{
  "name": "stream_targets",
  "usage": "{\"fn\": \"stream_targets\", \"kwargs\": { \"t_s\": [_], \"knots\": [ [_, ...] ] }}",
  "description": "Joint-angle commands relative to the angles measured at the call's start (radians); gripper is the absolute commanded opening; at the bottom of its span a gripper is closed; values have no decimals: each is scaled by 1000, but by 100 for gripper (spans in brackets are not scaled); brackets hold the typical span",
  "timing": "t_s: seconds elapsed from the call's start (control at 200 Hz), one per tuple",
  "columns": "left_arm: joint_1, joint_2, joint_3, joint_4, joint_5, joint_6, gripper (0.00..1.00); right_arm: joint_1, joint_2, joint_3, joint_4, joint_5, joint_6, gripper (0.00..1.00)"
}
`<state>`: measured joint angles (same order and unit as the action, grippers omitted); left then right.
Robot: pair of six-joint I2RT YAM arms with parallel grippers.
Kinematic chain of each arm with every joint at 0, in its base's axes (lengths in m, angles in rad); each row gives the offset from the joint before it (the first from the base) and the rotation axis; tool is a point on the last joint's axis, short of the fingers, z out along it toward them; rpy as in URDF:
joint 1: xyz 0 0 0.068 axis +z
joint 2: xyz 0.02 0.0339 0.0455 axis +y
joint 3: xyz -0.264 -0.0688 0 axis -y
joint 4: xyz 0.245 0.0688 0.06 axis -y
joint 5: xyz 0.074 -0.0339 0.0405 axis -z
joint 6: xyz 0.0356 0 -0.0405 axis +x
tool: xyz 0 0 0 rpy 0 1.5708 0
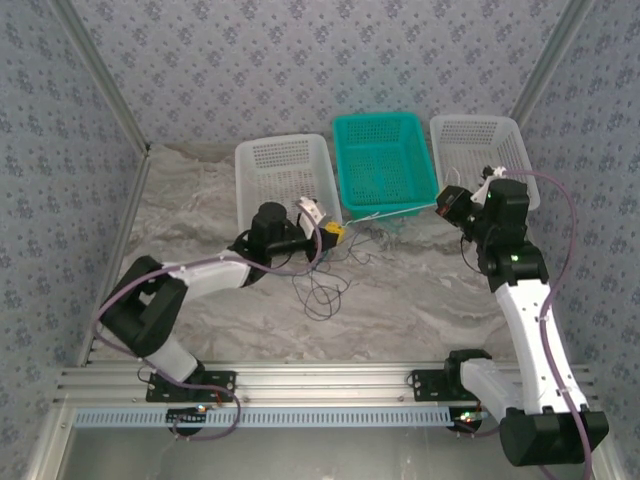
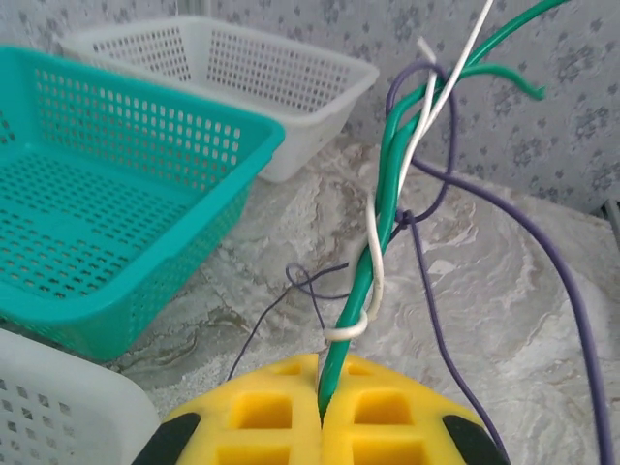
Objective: Untangle the cables
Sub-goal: Untie the cable, then place the cable in the container.
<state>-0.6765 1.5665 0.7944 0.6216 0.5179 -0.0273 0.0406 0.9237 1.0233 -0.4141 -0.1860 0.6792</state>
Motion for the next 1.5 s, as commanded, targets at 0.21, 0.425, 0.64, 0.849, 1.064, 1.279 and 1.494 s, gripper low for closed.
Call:
{"fn": "stream_targets", "kwargs": {
  "t_s": [0.21, 0.425, 0.64, 0.849, 1.064, 1.279, 1.494],
  "knots": [
    [202, -243, -221, -166, -187, -89, 0, -36, -102, 61, -136, 649, -71, 0],
    [267, -470, -274, -301, -267, -84, 0, -30, -107, 55, -139, 723, -92, 0],
    [290, -676, -251, -578, -588, -193, 0, -45, -94, 78, -158, 854, -78, 0],
    [292, -852, -287, -583, -512, -187, 0, -40, -78, 58, 99, 405, -148, 0],
    [287, -1027, -309, -461, -263, -163, 0, 147, 62, 220, 308, 54, -236, 0],
    [194, -1047, -171, -490, -44, -153, 0, 346, 363, 478, 318, -22, -319, 0],
    [63, -1073, 10, -601, -27, -71, 0, 358, 661, 629, 402, -176, -192, 0]
  ]
}}
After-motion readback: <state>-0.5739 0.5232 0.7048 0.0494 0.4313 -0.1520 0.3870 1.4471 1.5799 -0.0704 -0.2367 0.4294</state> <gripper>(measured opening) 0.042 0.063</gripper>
